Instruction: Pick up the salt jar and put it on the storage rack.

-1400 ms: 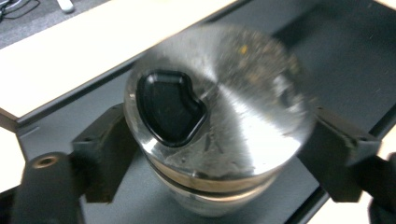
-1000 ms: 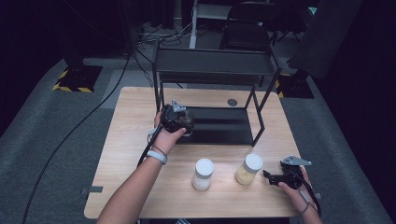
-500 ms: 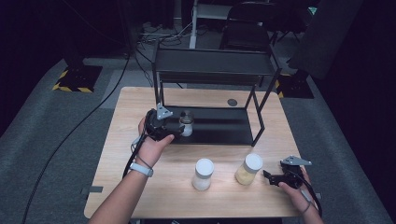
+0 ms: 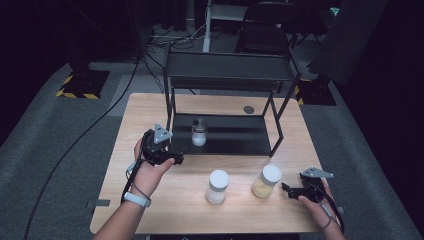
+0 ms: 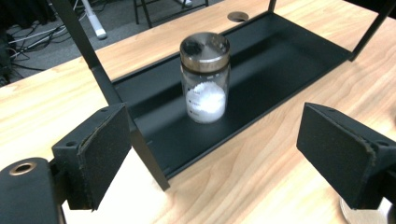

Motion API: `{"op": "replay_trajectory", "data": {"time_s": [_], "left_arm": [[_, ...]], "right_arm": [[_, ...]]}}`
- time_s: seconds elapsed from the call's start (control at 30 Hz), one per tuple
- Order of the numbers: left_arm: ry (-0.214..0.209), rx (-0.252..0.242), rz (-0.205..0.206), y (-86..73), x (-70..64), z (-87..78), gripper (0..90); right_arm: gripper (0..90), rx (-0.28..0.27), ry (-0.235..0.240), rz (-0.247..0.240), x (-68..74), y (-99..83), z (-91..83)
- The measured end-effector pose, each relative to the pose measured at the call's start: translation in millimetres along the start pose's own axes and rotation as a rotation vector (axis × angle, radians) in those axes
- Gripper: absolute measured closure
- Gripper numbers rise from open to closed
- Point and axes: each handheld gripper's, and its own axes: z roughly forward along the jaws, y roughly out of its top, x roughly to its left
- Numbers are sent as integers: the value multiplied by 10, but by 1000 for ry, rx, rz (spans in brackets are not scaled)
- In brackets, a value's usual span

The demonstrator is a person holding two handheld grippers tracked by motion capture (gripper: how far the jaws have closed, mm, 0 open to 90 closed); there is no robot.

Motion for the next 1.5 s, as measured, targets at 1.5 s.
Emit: {"op": "replay_trajectory", "data": {"time_s": [1.5], "left_arm": [[-9, 150, -88, -970, -32, 187, 93]], "right_arm": [[56, 0, 3, -2, -1, -6, -5]]}}
